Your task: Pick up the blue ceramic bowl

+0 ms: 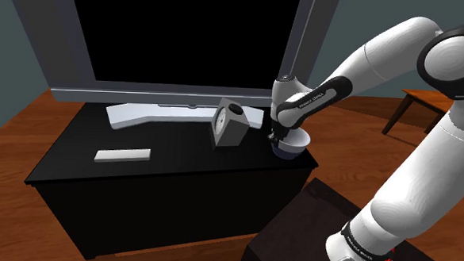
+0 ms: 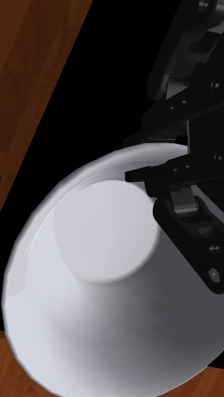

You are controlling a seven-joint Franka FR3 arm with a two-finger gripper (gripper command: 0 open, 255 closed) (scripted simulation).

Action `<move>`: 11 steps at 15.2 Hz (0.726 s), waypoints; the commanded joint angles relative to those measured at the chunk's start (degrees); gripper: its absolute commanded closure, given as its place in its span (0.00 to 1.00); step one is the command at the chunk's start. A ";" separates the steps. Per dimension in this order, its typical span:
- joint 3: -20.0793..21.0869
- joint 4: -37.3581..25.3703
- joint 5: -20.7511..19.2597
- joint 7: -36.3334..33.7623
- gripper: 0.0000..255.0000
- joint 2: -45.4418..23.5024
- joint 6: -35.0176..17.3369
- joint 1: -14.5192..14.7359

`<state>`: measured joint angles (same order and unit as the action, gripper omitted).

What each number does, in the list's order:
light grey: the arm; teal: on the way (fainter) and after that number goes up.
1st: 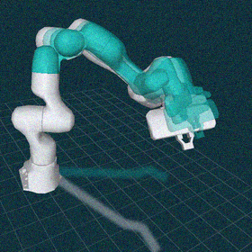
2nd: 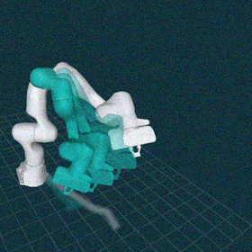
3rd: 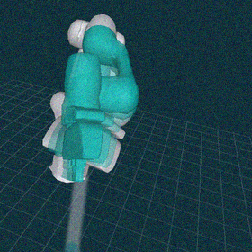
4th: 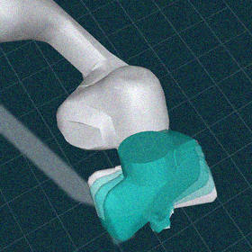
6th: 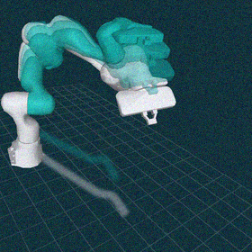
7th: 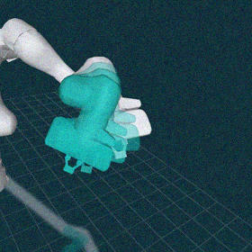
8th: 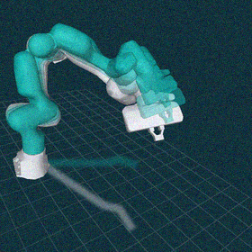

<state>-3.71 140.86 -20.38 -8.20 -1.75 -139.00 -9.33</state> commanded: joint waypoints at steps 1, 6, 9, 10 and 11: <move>-0.02 -0.01 -0.01 0.00 1.00 0.00 0.00 -0.01; 0.09 -0.30 0.52 0.58 1.00 1.37 1.61 0.07; 0.19 -0.82 1.21 1.43 1.00 3.24 3.93 0.18; 0.22 -1.02 1.43 1.70 1.00 3.84 4.71 0.21; 0.25 -1.23 1.64 1.97 1.00 4.42 5.49 0.25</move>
<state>-3.47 139.92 -18.94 -6.57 2.11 -134.30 -9.09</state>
